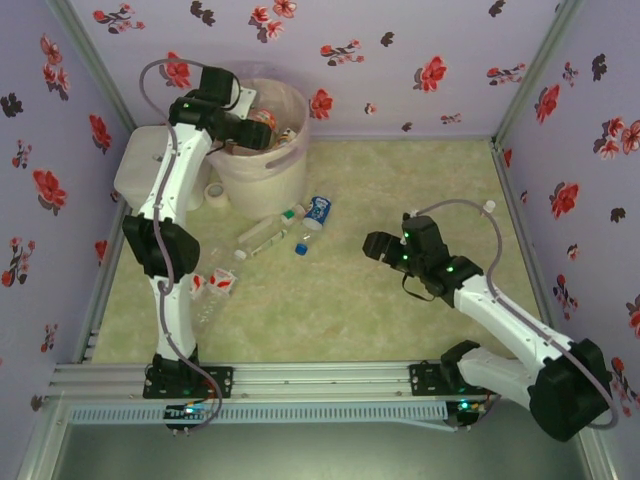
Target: Put the plastic bottles in the bin
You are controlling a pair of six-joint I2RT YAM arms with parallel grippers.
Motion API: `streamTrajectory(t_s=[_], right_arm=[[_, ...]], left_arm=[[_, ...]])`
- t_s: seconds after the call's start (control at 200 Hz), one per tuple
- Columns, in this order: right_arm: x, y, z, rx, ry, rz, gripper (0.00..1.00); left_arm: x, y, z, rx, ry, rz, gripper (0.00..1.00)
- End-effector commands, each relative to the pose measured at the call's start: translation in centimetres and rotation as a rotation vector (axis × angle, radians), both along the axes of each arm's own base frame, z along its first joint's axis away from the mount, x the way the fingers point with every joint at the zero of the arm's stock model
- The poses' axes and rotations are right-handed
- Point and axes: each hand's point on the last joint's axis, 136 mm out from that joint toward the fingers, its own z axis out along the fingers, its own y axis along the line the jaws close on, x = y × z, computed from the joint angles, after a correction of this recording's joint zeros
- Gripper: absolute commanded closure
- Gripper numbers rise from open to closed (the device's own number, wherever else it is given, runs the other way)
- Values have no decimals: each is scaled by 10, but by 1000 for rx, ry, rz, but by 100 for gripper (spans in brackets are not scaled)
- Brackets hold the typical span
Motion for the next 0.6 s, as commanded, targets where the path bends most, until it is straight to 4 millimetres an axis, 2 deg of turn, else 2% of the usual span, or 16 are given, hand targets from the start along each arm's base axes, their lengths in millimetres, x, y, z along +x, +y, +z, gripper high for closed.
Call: streamTrajectory(t_s=[0.0,0.085,0.28,0.39,0.52,0.595], right_arm=[[11,17,9,75,-29,-17,14],[15,26,5,81,-18,-23,12],[23,39,-6,41,-6,-13,4],[29,46,-19,49,23,-19,3],[34,76,-22,94,53,26,5],[38,95,-25,83,57,52,5]], left_arm=[[-12,16,19,37,-14,14,13],[-17,20,45,30,-66,13,0],[-47,28,104,11,-183,5,0],[-69,32,132,-11,-241,6,0],[-99,31,167,-82,-304,3,0],[-120,23,176,-144,-310,-22,0]])
